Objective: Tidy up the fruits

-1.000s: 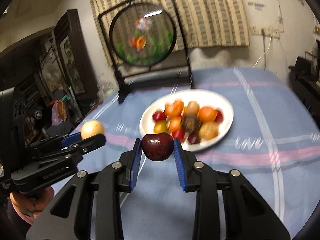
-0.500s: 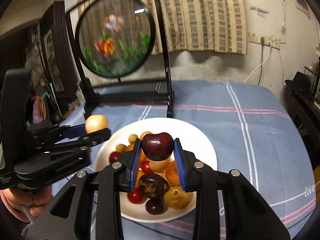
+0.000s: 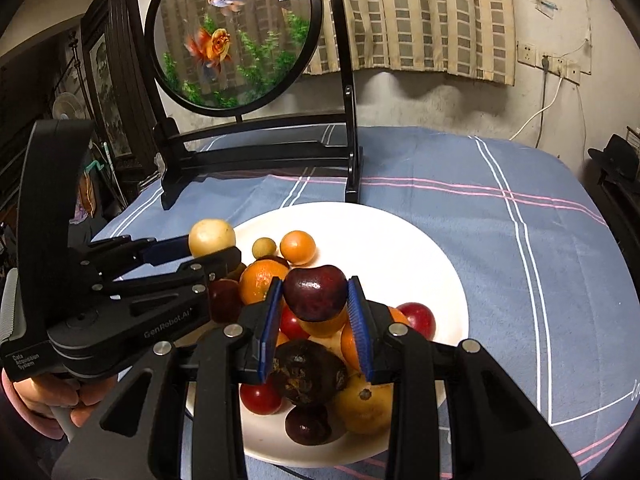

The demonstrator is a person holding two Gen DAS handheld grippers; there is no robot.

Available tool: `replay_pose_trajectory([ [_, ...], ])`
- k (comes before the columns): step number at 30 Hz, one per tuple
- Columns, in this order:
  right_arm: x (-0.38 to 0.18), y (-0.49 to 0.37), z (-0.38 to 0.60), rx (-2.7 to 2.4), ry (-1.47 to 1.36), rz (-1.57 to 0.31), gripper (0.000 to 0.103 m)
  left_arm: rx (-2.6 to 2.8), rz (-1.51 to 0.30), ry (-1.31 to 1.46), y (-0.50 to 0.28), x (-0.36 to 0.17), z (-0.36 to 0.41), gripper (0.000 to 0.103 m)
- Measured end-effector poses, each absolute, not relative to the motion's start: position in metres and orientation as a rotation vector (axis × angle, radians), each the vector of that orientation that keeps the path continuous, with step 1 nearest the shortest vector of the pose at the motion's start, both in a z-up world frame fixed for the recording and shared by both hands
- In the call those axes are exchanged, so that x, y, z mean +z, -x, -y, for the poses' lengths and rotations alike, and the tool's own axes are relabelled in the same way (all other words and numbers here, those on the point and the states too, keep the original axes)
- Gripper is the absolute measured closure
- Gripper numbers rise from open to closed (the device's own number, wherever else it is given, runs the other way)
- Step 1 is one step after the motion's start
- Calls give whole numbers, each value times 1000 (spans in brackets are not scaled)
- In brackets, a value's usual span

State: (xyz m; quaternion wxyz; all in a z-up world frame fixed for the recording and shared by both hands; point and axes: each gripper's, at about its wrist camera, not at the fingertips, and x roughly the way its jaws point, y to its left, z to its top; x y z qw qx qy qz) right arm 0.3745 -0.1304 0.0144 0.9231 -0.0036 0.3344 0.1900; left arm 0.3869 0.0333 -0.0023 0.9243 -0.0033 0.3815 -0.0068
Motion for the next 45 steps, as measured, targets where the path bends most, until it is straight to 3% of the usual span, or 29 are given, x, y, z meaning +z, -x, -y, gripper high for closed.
replay_pose_trajectory([
  [1,15,-374,131,389,5,-687,62,-10,-782,7,-385,-1,-33,56],
  [2,17,-372,132,385,4,-685,58,1,-769,6,-382,2,-34,40],
  [3,18,-370,133,380,6,-682,49,16,-751,2,-378,6,-34,34],
  [4,21,-367,133,374,10,-676,46,34,-727,-5,-373,11,-34,26],
  [8,28,-352,135,368,39,-663,39,33,-694,-8,-351,31,-35,11],
  [11,36,-330,139,377,31,-663,39,23,-678,-5,-326,42,-36,6],
  [13,40,-316,141,379,27,-660,33,22,-667,-14,-309,48,-34,4],
  [14,42,-308,142,376,31,-660,25,23,-664,-23,-296,51,-33,4],
  [15,45,-298,142,371,38,-655,7,18,-661,-31,-284,53,-33,4],
  [16,48,-287,143,365,49,-641,1,16,-656,-37,-273,55,-32,4],
  [29,50,-166,143,376,152,-581,1,40,-653,-30,-143,45,-22,4],
  [45,38,-117,150,389,166,-591,1,40,-666,-25,-95,38,-13,4],
])
